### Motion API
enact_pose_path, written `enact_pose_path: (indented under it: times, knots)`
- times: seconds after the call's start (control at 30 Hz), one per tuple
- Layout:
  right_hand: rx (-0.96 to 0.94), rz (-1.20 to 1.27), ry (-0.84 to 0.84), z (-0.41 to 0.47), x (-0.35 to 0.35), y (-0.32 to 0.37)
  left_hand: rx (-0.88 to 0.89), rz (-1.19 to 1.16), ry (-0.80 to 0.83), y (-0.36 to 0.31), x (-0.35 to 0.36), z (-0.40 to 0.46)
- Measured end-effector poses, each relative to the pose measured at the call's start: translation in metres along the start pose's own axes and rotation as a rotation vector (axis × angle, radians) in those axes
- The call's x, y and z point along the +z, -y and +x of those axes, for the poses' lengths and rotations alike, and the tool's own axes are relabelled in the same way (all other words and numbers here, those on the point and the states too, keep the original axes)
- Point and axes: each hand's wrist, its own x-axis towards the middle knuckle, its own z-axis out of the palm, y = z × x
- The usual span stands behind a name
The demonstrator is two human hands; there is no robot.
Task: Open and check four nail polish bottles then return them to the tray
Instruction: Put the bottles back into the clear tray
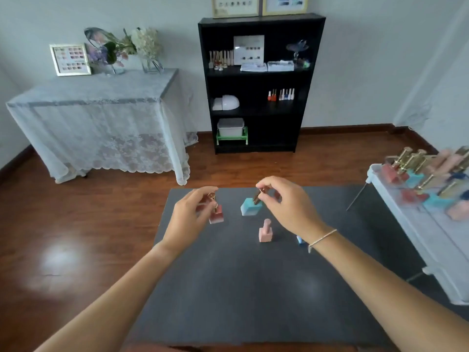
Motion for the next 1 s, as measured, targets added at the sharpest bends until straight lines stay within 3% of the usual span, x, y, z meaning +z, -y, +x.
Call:
enact_pose_path:
  times: [0.2,0.4,0.67,1.0]
  knots:
    - [-0.057,0.023,-0.192,-0.003,-0.111,-0.001,0.167,-0.146,-0.003,-0.102,0.031,0.028]
    - [-0.031,0.006,-0.248,-0.034,-0.211,-0.032,0.250,-0.334,0.086,-0.192,0.100,0.032]
    - [0.053,-0.124,-0.117,-0.072,-0.286,-0.096,0.225,-0.389,0.161,-0.255,0.192,0.023]
    - [0.075,-0.254,0.078,-0.085,-0.302,-0.160,0.172,-0.276,0.237,-0.274,0.262,0.016]
